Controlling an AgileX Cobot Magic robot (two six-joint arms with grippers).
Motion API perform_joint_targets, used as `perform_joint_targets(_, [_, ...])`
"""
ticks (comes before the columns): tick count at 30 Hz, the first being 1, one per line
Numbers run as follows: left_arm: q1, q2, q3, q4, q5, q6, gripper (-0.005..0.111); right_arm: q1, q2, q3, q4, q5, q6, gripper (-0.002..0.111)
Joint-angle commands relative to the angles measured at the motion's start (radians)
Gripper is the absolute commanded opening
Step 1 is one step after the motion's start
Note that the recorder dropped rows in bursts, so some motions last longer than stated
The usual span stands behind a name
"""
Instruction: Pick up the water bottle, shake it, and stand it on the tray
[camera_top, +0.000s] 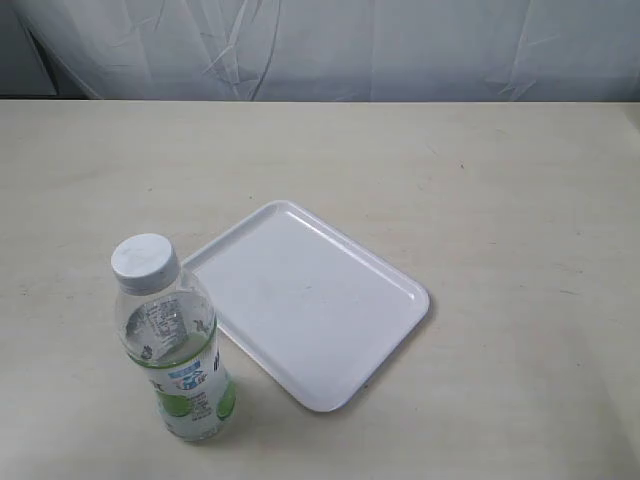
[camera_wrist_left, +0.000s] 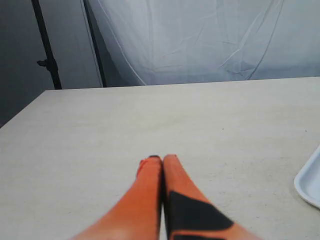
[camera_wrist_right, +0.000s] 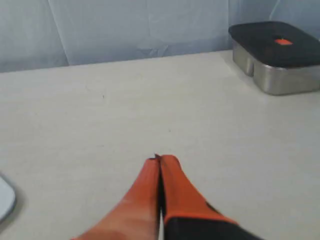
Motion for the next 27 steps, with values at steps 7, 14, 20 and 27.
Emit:
perform_joint_targets(7, [0.000, -0.005, 0.002, 0.000, -0.003, -0.004, 0.000, -0.001, -0.007, 0.001, 0.561, -0.650, 0.333, -0.001])
perform_joint_targets(14, [0.000, -0.005, 0.002, 0.000, -0.003, -0.004, 0.000, 0.011, -0.007, -0.038, 0.265, -0.340, 0.785, -0.001])
perform_joint_targets(20, [0.000, -0.005, 0.002, 0.000, -0.003, -0.004, 0.000, 0.167, 0.040, -0.228, -0.120, -0.396, 0.754, -0.001])
perform_joint_targets(27, [0.000, -0.005, 0.002, 0.000, -0.003, -0.004, 0.000, 0.404, 0.458, -0.401, -0.596, -0.540, 0.756, -0.001])
